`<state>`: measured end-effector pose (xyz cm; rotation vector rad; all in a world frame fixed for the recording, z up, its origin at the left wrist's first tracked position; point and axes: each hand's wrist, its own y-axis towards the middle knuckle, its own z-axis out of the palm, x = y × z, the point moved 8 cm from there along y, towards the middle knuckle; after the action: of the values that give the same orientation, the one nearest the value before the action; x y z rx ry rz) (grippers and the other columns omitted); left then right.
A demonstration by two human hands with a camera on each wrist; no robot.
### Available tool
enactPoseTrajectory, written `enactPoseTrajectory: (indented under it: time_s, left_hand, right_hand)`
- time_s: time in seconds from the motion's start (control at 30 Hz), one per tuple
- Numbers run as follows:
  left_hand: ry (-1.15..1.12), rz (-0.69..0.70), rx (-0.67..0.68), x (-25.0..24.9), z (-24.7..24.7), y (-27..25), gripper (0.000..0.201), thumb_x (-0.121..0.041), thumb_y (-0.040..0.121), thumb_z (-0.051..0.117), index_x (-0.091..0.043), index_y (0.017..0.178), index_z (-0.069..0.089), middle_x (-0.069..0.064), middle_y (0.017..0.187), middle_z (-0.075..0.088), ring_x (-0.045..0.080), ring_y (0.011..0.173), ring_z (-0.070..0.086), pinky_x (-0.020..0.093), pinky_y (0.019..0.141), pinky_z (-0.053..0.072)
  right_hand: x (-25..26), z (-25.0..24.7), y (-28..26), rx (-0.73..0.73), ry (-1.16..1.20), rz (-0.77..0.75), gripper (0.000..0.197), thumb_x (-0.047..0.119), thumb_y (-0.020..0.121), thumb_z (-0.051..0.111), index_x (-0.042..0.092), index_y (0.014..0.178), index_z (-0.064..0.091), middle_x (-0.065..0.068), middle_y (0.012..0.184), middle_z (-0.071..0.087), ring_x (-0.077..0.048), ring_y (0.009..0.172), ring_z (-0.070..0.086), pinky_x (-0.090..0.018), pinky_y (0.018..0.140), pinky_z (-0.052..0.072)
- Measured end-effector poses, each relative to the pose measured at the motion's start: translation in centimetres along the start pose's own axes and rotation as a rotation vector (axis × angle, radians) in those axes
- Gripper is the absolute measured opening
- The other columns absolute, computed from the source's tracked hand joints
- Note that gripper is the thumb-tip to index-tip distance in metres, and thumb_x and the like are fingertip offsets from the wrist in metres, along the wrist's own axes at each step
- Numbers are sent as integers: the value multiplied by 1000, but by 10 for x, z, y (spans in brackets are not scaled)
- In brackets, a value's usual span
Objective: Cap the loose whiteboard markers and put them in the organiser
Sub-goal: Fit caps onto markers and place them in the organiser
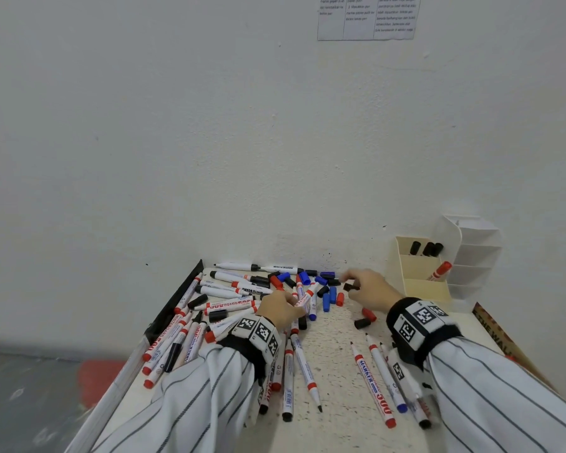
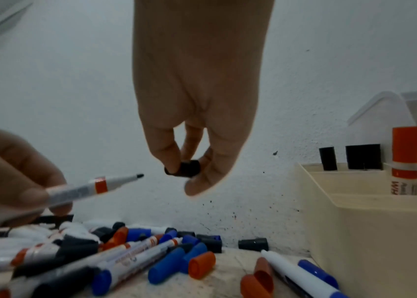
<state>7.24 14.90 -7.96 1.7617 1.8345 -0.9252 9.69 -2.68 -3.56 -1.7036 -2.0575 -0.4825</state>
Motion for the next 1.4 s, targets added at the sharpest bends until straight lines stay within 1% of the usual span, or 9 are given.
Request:
enactPoseTrajectory:
  time_s: [0.13, 0.27, 0.4, 0.67, 0.83, 0.97, 1.13, 1.27, 1.4]
  left_hand:
    - [1, 37, -2, -6, 2, -3, 29, -23, 88, 62, -13, 116, 62, 6, 118, 60, 9, 87, 53, 15, 65, 43]
    - [-8, 50, 6, -9, 4, -7, 34, -24, 87, 64, -15, 119, 60, 5, 119, 58, 9, 89, 53, 24, 81, 48]
    - [5, 81, 10, -12, 7, -10, 35, -24, 86, 66, -15, 119, 61, 5, 118, 60, 9, 94, 53, 24, 86, 45]
    - [-58, 106, -16, -16, 6, -16, 33, -22, 87, 64, -13, 119, 63, -2, 95, 59, 1, 68, 49, 13, 61, 40]
    - [-60, 107, -7, -15, 6, -18, 36, -25, 87, 65, -12, 120, 63, 6, 112, 64, 10, 82, 52, 26, 82, 49]
    - [-44, 128, -1, -13, 5, -19, 36, -26, 88, 64, -13, 122, 62, 6, 112, 65, 10, 79, 51, 24, 77, 48]
    - [-16, 164, 52, -16, 6, -23, 29, -25, 94, 54, -10, 116, 65, -3, 76, 59, 5, 61, 45, 16, 59, 39]
    - [-92, 151, 137, -20, 7, -31, 30, -22, 98, 41, -4, 110, 62, -2, 77, 54, 6, 58, 43, 17, 54, 37]
    - [-146, 223, 91, -28, 0, -42, 25, -29, 85, 66, -19, 104, 54, -8, 78, 52, 4, 61, 49, 14, 53, 39]
  right_hand:
    - [9, -13, -2, -108, 123, -47, 24, 2, 87, 56, 11, 108, 60, -2, 102, 56, -8, 83, 50, -15, 71, 40]
    - [13, -9, -7, -93, 186, -85, 22, 2, 88, 56, 14, 104, 62, 4, 96, 55, -5, 77, 50, -10, 64, 37]
    - [13, -4, -11, -59, 203, -85, 25, 0, 88, 55, 16, 105, 63, 4, 103, 55, -11, 92, 53, -14, 74, 41]
    - [8, -12, -19, -162, 278, -48, 27, -3, 89, 52, 10, 111, 61, 2, 98, 56, -13, 92, 51, -19, 78, 39]
    - [12, -16, -21, -215, 238, -53, 29, -6, 88, 50, 8, 109, 63, 3, 98, 56, -13, 93, 50, -20, 80, 38]
    - [13, -17, -23, -191, 234, -54, 28, -6, 88, 51, 9, 109, 63, 0, 102, 55, -15, 96, 51, -22, 84, 41]
    - [18, 0, -25, -28, 278, -59, 23, 4, 92, 50, 10, 112, 60, 0, 100, 58, -8, 79, 54, -12, 62, 43]
    - [19, 9, -27, 12, 317, 7, 27, 29, 99, 40, 9, 90, 56, 0, 66, 48, -10, 55, 42, -19, 54, 37]
    - [15, 18, -28, -5, 359, 138, 44, 45, 99, 30, 17, 65, 39, 1, 56, 30, -12, 48, 28, -23, 49, 26]
